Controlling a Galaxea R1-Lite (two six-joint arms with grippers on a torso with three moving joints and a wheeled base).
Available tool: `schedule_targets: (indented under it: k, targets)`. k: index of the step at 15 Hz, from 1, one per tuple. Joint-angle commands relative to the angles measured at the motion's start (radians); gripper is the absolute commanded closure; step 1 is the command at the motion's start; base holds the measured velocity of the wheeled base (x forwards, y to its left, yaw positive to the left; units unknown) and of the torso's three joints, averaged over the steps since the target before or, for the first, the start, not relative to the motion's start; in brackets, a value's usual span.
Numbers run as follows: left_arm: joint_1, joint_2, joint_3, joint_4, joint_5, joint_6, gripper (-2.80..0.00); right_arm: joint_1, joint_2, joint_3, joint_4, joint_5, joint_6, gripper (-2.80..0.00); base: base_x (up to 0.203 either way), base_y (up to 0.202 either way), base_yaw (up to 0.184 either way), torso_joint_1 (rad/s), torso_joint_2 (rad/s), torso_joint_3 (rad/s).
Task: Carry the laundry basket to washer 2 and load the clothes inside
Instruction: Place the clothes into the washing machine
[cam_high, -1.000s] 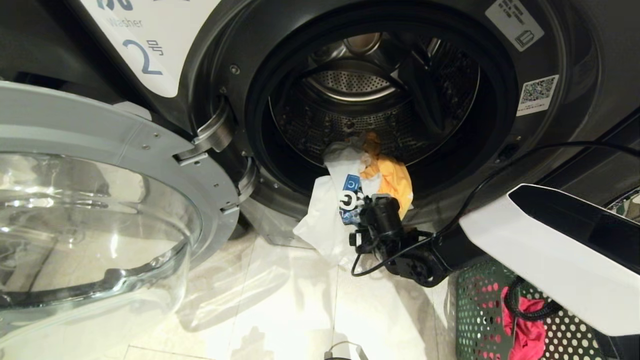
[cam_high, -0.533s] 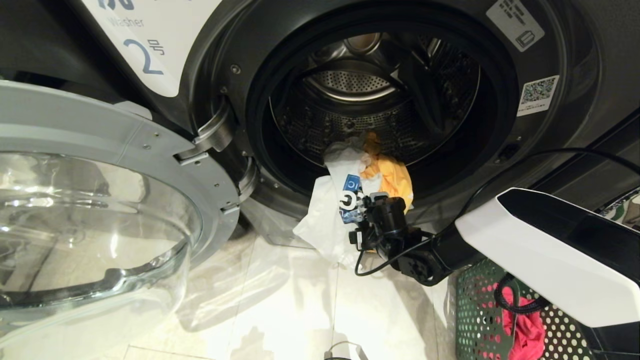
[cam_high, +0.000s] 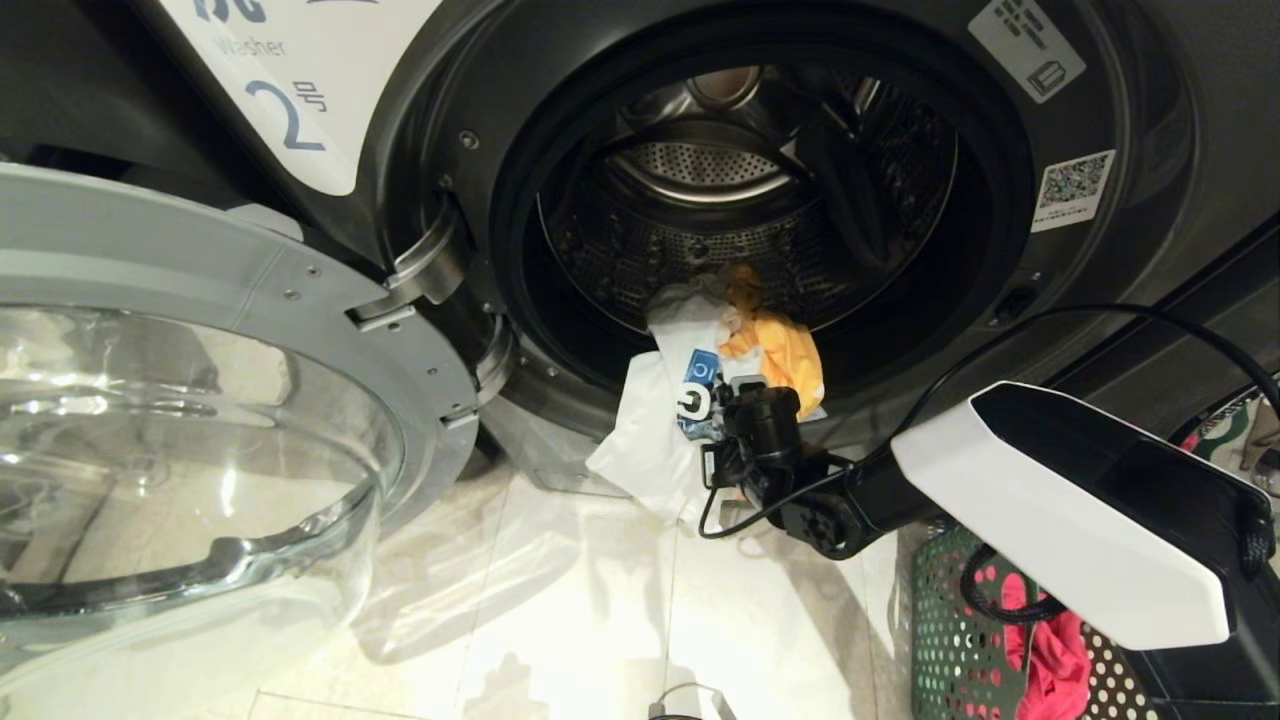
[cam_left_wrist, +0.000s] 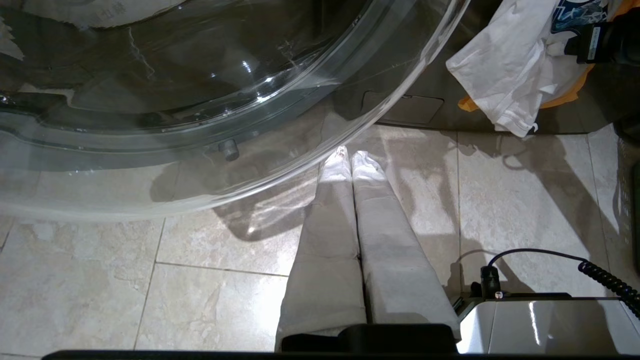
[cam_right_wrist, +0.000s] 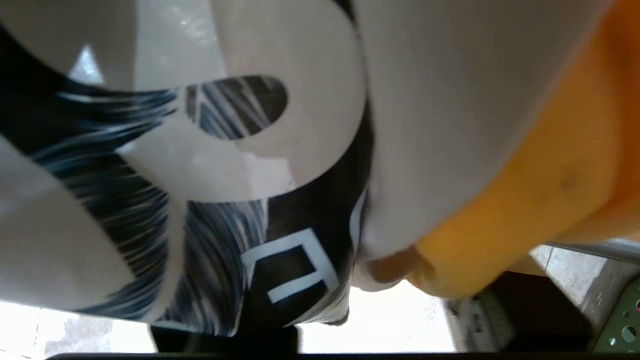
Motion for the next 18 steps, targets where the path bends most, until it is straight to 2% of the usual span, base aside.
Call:
schedule_targets:
  k: [1, 12, 15, 18]
  targets:
    - [0.0, 0.001, 0.0, 0.0, 0.0, 0.0, 0.0, -0.002, 0.014, -0.003, -0.003, -0.003, -0.001, 0.0, 0.0, 0.0, 0.0, 0.0, 0.0, 0.0]
    - [0.0, 0.001, 0.0, 0.0, 0.0, 0.0, 0.0, 0.049, -0.163, 0.07, -0.008, -0.015, 0.003, 0.0, 0.0, 0.0, 0.0, 0.0, 0.0, 0.0]
    - [0.0, 0.001, 0.0, 0.0, 0.0, 0.0, 0.0, 0.054, -0.164, -0.009, -0.081, -0.113, -0.011, 0.0, 0.0, 0.0, 0.0, 0.0, 0.0, 0.0]
    - [0.0, 0.0, 0.0, 0.0, 0.0, 0.0, 0.0, 0.055, -0.144, -0.041, -0.235, -0.122, -0.154, 0.0, 0.0, 0.0, 0.0, 0.0, 0.0, 0.0]
